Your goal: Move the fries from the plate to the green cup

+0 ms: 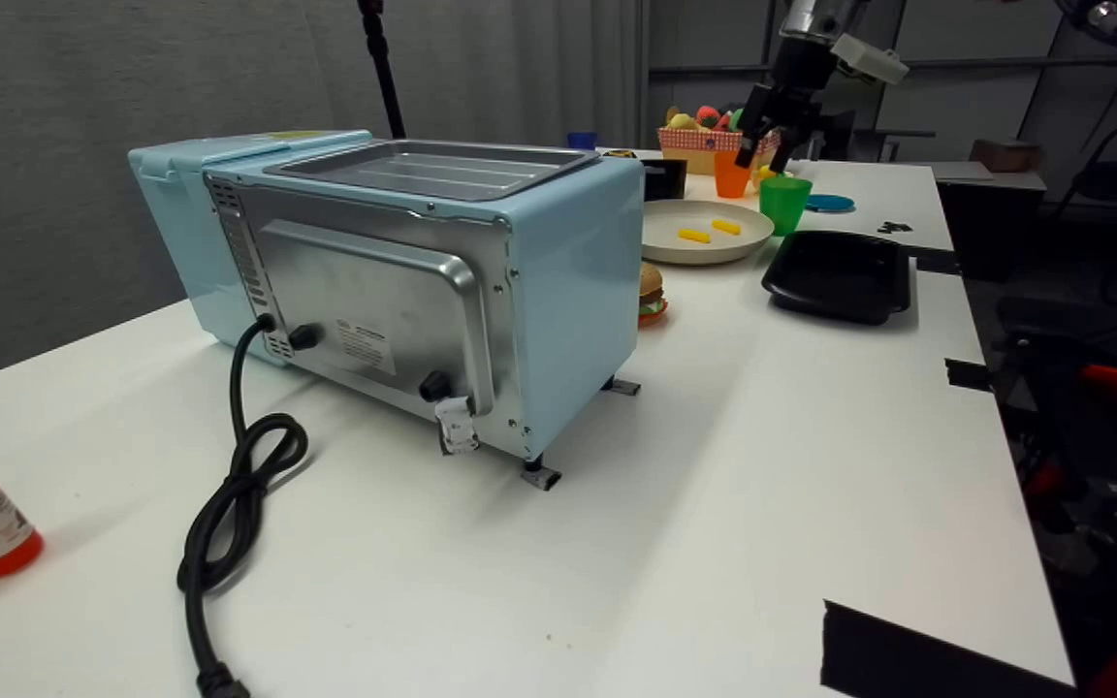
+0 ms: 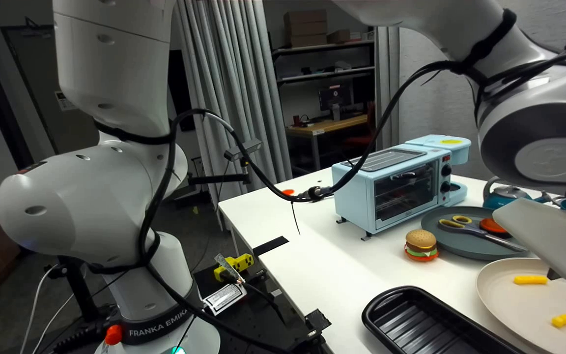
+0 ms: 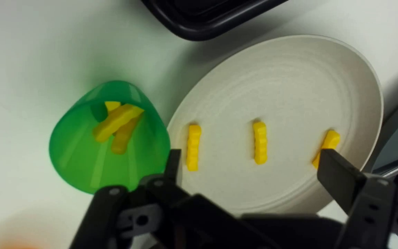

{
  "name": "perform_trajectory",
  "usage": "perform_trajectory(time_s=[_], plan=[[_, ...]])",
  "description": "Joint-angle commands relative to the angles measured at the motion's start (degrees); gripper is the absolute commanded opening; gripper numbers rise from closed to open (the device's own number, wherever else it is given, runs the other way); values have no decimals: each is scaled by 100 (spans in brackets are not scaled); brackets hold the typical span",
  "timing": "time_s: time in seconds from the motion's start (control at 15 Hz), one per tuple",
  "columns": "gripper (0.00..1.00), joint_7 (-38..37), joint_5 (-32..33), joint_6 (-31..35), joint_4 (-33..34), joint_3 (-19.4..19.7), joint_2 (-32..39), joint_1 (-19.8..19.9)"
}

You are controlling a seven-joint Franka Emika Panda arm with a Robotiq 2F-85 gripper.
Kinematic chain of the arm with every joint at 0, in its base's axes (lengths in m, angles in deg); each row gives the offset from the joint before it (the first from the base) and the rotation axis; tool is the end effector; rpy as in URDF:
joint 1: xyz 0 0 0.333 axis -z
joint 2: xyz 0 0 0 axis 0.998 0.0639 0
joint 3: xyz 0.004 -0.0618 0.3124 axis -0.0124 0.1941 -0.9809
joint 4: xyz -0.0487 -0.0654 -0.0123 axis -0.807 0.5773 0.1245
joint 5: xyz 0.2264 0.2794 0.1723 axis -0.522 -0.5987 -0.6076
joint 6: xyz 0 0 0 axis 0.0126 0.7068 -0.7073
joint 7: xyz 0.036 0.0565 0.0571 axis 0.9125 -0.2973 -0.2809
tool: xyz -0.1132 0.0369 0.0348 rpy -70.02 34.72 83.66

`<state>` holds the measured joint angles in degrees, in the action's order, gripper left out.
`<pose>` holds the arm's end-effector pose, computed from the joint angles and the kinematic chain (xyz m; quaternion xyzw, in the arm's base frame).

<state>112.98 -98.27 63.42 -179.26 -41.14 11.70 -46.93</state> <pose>0.4763 -0.3752 0.2252 -0.9651 0.2183 -0.1145 0.0889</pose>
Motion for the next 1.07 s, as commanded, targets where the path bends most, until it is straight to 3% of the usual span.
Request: perform_trajectory(time_s=[0.0,0.2,0.27,1.0], plan=[[100,468,-516,-12,-299,-109,-350,-27],[100,831,-1024,123,-268,-238,-276,-59],[100,499,-704,-26,-132,23,-173,-225],[100,525,-749,-24,-133,103,-147,-305]])
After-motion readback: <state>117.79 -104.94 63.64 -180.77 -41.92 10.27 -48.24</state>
